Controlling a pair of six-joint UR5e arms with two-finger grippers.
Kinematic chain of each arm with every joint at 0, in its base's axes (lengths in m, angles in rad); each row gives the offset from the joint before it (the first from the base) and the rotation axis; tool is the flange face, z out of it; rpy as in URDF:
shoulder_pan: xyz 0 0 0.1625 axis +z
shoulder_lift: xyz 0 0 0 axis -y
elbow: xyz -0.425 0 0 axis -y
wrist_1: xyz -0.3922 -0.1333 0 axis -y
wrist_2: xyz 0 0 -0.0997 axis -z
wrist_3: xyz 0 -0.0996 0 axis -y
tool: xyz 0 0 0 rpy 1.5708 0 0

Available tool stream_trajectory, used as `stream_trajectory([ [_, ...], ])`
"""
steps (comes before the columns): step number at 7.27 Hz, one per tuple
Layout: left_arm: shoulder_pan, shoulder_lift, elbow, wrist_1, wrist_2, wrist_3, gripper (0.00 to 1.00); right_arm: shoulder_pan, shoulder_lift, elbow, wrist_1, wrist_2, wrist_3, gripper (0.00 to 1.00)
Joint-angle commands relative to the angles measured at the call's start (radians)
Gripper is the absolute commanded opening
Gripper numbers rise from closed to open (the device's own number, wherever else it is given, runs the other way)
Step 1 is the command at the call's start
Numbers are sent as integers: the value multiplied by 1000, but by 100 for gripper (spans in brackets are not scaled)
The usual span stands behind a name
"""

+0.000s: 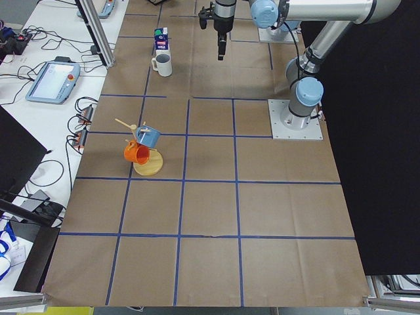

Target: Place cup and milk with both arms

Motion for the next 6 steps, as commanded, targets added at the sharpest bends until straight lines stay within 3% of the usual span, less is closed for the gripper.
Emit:
stream_trajectory([
  [1, 0, 19, -33, 7, -3, -1, 100, -8, -27, 42, -32, -12, 64, 100],
  [6, 11, 36, -44, 13, -6, 0, 100, -8, -22, 33, -24, -12, 67, 100],
])
